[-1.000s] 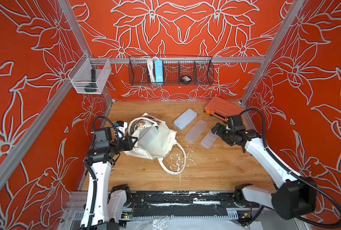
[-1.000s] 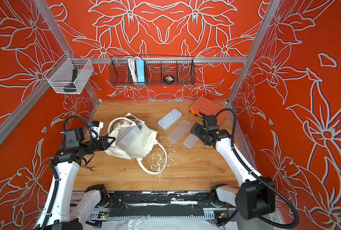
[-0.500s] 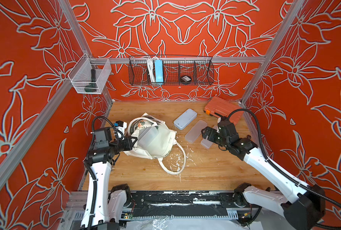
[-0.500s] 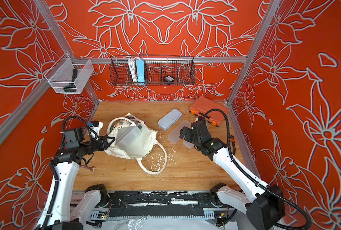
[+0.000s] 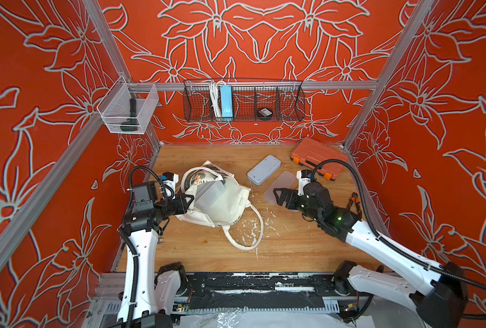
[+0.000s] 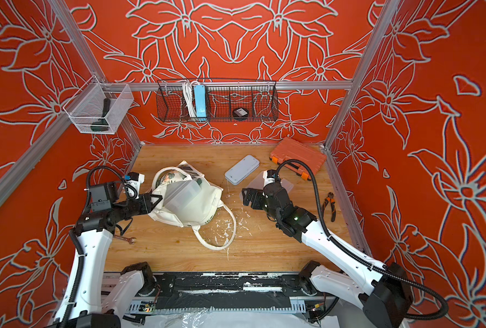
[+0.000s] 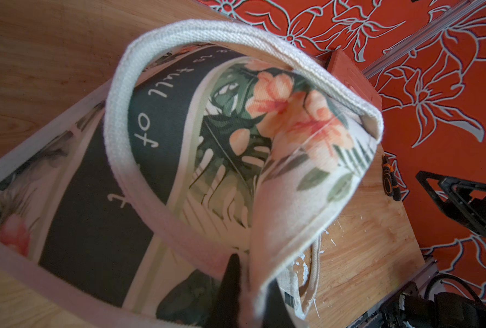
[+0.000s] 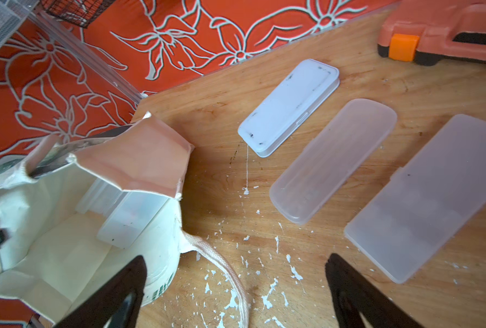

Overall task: Take out the pencil case from the canvas bag
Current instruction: Pick up the pencil case from the canvas bag.

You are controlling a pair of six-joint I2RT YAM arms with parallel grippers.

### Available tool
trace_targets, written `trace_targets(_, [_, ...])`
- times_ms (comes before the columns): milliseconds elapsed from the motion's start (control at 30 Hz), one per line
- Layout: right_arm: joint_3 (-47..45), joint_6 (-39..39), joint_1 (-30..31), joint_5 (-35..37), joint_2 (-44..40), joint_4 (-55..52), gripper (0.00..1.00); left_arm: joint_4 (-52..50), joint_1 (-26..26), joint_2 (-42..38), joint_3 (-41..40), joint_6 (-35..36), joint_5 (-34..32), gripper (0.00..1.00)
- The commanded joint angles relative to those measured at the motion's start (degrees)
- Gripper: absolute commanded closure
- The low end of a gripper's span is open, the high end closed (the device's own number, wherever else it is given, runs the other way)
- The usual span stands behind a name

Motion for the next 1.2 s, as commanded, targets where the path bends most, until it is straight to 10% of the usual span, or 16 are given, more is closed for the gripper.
trace_targets(0, [-1.0,-2.41,2.14,1.94,0.29,4.68,0.02,-0.79,0.69,-0.21,-0.34,0.89,0.08,1.0])
trace_targets(667, [5.82,-4.03,23.86,11.82,14.03,12.18,0.02,-1.05,0.76,-1.15,0.37,0.89,2.23,1.0])
trace_targets(1167, [14.04,0.69,27.15,8.27,27.13,12.53,0.02,-0.31,0.69,-1.91,-0.14,2.01,2.46,1.0])
